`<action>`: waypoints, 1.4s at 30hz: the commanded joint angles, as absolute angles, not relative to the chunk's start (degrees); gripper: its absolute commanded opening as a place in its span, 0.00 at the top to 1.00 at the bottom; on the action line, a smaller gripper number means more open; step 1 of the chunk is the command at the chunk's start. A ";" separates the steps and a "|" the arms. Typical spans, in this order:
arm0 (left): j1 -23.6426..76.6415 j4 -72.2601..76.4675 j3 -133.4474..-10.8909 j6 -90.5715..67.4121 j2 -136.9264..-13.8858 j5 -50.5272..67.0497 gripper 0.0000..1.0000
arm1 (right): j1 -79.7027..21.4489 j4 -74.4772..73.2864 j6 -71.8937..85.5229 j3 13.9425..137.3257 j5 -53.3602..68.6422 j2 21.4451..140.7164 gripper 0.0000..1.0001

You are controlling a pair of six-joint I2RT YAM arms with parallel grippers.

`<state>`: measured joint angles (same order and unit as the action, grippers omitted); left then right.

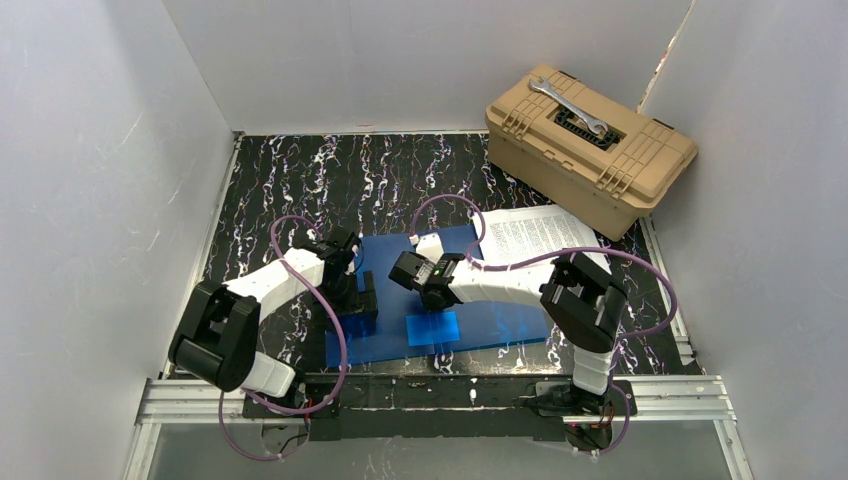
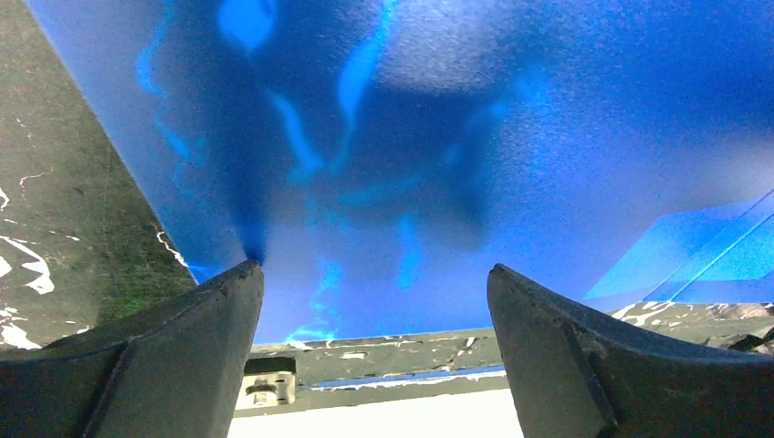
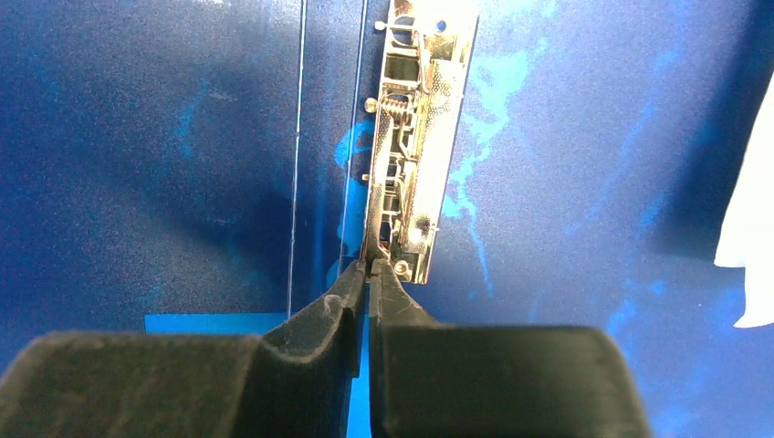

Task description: Put the files into the folder

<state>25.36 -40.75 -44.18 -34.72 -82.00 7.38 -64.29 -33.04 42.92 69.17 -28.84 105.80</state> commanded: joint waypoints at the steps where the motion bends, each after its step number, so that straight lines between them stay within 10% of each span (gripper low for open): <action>1: 25.67 -42.14 -43.42 -34.72 -81.91 6.00 0.09 | -63.98 -40.60 43.50 67.95 -31.08 108.27 0.88; 42: 26.68 -46.92 -54.39 -34.07 -82.54 7.18 0.07 | -61.44 -38.23 42.25 70.88 -28.83 100.28 0.75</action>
<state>25.85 -43.97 -51.16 -34.50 -82.85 7.03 -62.28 -40.07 42.89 72.03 -29.74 102.56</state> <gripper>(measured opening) 0.927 0.246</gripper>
